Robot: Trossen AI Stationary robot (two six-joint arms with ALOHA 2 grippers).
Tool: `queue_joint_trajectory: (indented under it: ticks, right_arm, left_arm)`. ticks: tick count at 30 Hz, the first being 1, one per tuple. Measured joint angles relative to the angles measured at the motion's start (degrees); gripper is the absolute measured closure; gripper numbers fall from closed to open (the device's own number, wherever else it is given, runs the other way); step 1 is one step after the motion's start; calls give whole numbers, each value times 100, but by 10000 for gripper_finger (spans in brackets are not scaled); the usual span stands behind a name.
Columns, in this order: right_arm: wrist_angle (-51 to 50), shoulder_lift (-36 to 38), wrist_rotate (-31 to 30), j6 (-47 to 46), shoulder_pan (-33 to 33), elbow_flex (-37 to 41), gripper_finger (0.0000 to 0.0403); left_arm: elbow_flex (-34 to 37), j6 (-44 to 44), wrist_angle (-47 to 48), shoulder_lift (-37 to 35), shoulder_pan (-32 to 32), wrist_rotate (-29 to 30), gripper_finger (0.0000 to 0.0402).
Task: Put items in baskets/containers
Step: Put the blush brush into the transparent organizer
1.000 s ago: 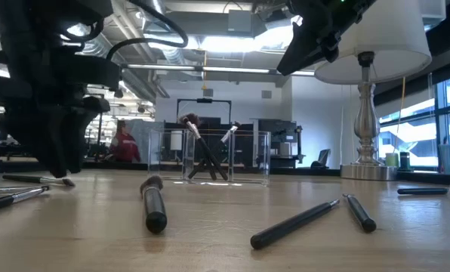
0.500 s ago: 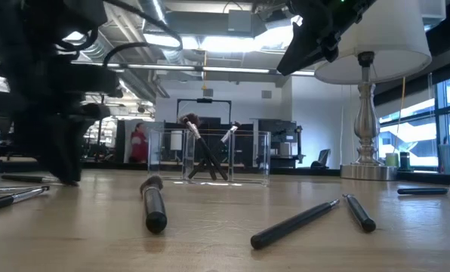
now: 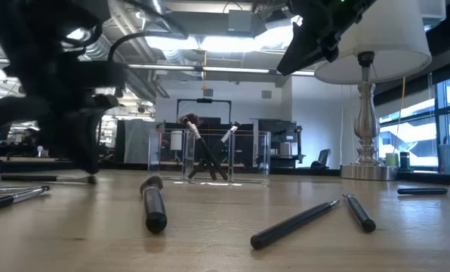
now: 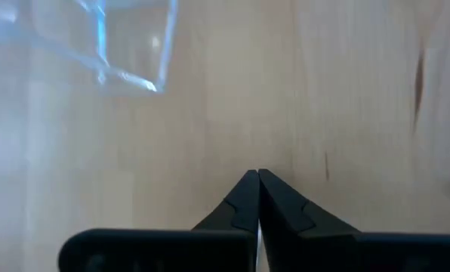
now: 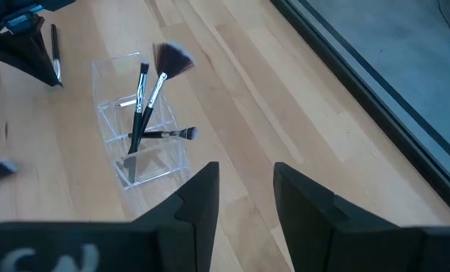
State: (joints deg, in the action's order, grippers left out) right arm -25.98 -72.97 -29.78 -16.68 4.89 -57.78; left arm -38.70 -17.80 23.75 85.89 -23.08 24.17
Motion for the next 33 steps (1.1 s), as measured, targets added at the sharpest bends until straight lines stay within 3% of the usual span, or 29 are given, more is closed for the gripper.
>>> queue_joint_trajectory:
  ticks: [8, 13, 19, 23, 29, 33]
  right_arm:
    - [0, 0, -4, 0, 0, 0, 276]
    - [-2, 0, -2, 1, 0, 0, 276]
    - [-142, -2, 2, -83, 4, 0, 276]
    - [-221, -2, 0, -117, 7, 2, 276]
    - [-216, -1, -1, -156, 7, 2, 276]
    - [-216, 0, -4, -222, 7, 2, 276]
  left_arm:
    - [-1029, 503, 10, 0, 238, 454, 399]
    - [-1425, 626, 294, -11, 354, -218, 399]
    - [-1121, 208, 954, 33, 412, -683, 372]
    - [-674, 205, 573, 52, 389, -932, 337]
    - [-272, 355, 130, 55, 324, -834, 283]
    - [-144, 275, 96, 55, 346, -668, 269]
